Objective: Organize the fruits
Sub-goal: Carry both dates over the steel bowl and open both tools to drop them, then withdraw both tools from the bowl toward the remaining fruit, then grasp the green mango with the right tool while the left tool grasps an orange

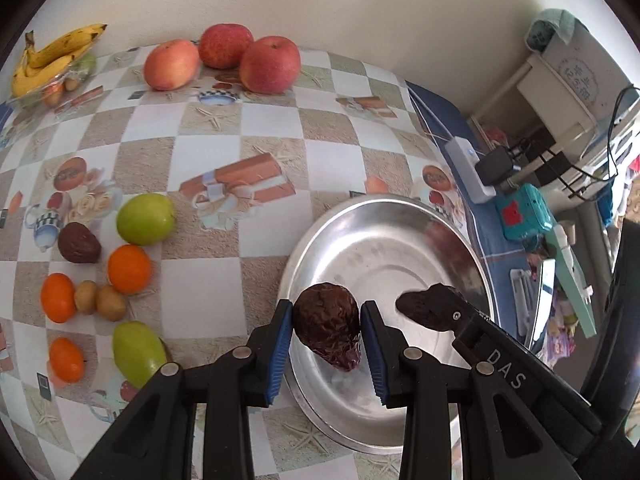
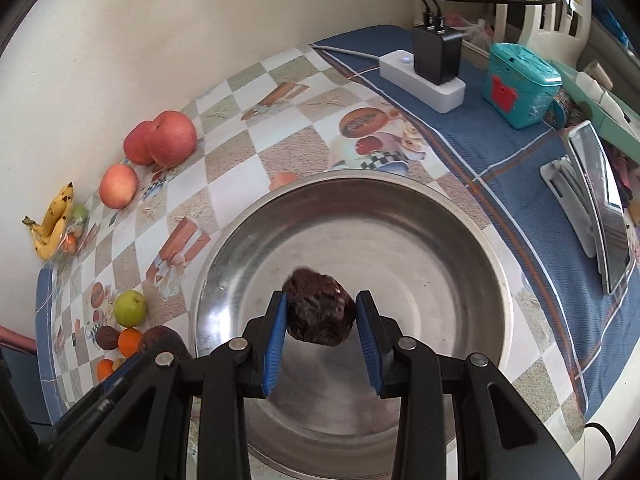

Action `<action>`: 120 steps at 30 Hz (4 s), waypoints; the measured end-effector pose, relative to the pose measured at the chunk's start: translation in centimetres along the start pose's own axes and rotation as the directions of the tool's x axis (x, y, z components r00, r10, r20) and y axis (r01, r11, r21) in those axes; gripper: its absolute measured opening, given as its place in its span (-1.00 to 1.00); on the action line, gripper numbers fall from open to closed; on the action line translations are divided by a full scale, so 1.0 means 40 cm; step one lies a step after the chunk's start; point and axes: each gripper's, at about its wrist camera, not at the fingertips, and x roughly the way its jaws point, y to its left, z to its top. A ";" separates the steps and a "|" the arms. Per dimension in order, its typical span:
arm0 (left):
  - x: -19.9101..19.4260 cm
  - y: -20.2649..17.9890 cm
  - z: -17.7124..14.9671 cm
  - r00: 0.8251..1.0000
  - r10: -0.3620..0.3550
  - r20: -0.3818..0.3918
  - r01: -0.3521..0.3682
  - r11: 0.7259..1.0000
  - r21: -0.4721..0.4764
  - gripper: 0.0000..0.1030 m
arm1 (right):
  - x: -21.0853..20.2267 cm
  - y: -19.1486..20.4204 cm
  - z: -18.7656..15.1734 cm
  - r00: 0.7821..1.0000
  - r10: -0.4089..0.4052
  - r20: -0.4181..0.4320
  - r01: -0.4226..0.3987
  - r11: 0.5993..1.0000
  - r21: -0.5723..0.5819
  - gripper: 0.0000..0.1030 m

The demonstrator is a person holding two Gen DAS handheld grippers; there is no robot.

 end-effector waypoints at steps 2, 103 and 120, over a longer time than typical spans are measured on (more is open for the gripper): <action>0.003 -0.001 -0.004 1.000 0.004 -0.006 -0.004 1.000 0.006 -0.22 | -0.002 -0.005 -0.002 1.000 0.000 -0.002 0.000 1.000 0.010 -0.29; 0.006 0.492 -0.104 0.895 0.402 -0.191 -0.440 0.865 -0.242 1.00 | 0.180 0.435 -0.316 0.996 0.011 -0.087 -0.061 0.796 -0.602 1.00; -0.057 0.516 -0.085 0.947 0.271 -0.171 -0.313 0.899 -0.306 0.42 | 0.141 0.446 -0.275 0.980 0.105 -0.168 -0.181 0.817 -0.548 0.50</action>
